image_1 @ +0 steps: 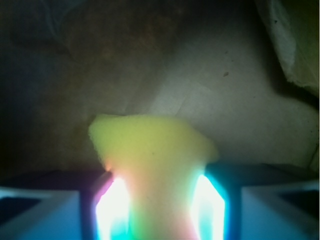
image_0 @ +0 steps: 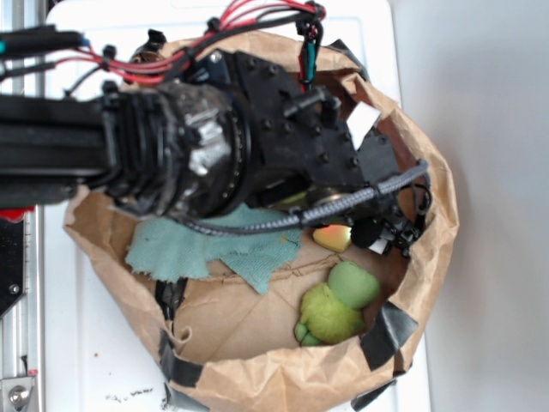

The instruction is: Grab the green sponge.

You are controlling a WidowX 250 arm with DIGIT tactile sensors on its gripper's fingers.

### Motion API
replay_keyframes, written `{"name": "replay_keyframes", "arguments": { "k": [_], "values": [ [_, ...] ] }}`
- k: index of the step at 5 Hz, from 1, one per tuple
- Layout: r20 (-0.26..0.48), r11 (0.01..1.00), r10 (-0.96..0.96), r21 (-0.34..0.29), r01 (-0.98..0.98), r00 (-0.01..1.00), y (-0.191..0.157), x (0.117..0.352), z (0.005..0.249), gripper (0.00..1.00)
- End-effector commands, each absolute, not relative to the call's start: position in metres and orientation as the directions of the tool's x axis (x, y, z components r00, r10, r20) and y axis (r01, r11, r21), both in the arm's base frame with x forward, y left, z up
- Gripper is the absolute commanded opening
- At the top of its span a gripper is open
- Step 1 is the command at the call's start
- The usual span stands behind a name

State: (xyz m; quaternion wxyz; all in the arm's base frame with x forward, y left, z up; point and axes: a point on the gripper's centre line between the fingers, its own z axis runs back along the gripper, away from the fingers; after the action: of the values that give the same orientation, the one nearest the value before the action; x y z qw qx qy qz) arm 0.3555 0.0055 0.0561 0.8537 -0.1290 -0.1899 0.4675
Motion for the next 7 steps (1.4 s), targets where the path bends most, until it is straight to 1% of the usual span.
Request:
{"name": "replay_keyframes", "arguments": {
  "k": [1, 2, 3, 4, 5, 6, 7],
  "values": [
    [0.252, 0.562, 0.826, -0.443, -0.698, 0.505, 0.005, 0.351, 0.074, 0.0],
    [0.192, 0.55, 0.828, -0.466, -0.693, 0.527, -0.003, 0.34, 0.093, 0.0],
    [0.103, 0.491, 0.852, -0.498, -0.715, 0.514, -0.015, 0.325, 0.129, 0.0],
    [0.058, 0.462, 0.862, -0.502, -0.732, 0.504, -0.02, 0.319, 0.156, 0.0],
    [0.055, 0.469, 0.852, -0.522, -0.712, 0.521, -0.021, 0.312, 0.18, 0.0],
    [0.081, 0.472, 0.856, -0.526, -0.707, 0.511, -0.015, 0.31, 0.188, 0.0],
    [0.158, 0.487, 0.864, -0.501, -0.715, 0.477, -0.007, 0.303, 0.196, 0.0]
  ]
}}
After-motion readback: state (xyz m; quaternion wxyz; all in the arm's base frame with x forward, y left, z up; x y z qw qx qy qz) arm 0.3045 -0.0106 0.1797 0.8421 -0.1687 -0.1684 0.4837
